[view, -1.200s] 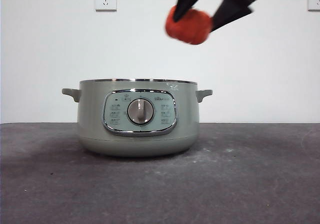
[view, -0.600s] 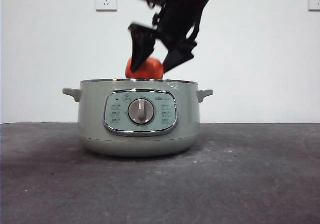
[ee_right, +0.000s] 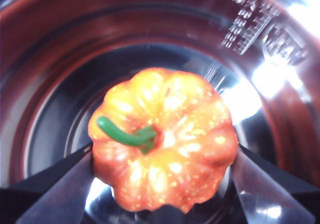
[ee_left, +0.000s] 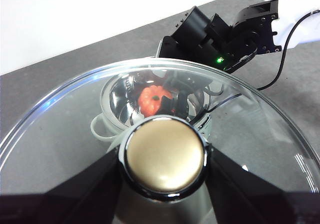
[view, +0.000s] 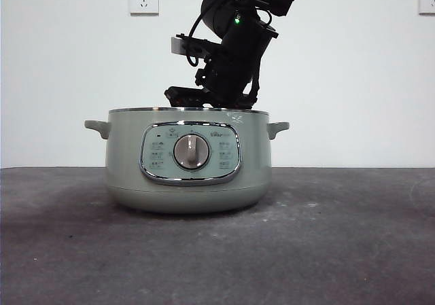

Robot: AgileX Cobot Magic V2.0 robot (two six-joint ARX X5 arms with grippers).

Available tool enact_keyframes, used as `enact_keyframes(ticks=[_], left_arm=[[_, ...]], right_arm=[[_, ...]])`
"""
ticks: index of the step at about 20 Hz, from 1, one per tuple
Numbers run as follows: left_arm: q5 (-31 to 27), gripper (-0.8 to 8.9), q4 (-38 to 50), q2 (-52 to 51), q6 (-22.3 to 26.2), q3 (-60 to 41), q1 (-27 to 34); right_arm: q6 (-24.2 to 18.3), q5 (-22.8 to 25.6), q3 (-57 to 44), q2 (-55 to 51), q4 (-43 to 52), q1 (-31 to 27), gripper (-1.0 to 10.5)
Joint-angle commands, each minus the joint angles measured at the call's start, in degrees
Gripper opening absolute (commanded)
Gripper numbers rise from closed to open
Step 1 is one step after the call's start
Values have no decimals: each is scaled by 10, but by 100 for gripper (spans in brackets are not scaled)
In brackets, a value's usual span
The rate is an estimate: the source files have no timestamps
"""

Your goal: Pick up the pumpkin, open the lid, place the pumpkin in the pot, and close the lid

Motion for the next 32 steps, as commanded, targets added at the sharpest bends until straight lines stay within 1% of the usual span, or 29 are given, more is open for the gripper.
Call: enact_keyframes(ticks=[1, 2, 3, 5, 6, 7, 8, 14, 17, 19, 21, 22, 24, 27, 28, 30, 32], left_arm=[[2, -8, 26, -7, -2, 3, 1], [2, -8, 25, -7, -2, 3, 1], [2, -8, 22, -7, -2, 3, 1], [2, -9, 17, -7, -1, 3, 1], [2, -8, 17, -7, -1, 3, 1], [2, -9, 18, -7, -1, 3, 1], [2, -8, 18, -7, -1, 3, 1], [2, -8, 26, -6, -1, 3, 1], [3, -9, 53, 9, 3, 3, 1], [5, -9, 75, 32, 10, 3, 1], [8, -9, 104, 73, 25, 3, 1], [23, -9, 121, 95, 30, 3, 1], [46, -9, 165, 141, 31, 3, 0], [52, -9, 228, 199, 32, 3, 0], [65, -9, 250, 224, 33, 3, 0], [83, -9, 289, 267, 33, 3, 0], [83, -8, 319, 303, 33, 3, 0]], right_arm=[[-10, 2, 0, 23, -12, 3, -11], [-16, 2, 0, 26, -14, 3, 11], [-16, 2, 0, 26, -15, 3, 111], [-14, 4, 0, 26, -14, 3, 426], [-12, 4, 0, 26, -14, 3, 504], [-7, 3, 0, 26, -14, 4, 551], [-6, 4, 2, 25, -14, 5, 576], [9, 9, 30, -20, -29, 6, 576], [15, 37, 30, -99, -57, 5, 571], [36, 57, 30, -164, -101, 5, 567], [59, 70, 30, -234, -158, 5, 567], [66, 78, 30, -270, -185, 5, 567], [78, 78, 30, -336, -234, 2, 566], [85, 78, 30, -406, -290, 2, 566], [86, 76, 30, -429, -311, 2, 566], [90, 73, 30, -464, -349, 2, 566], [94, 72, 30, -485, -381, 3, 566]])
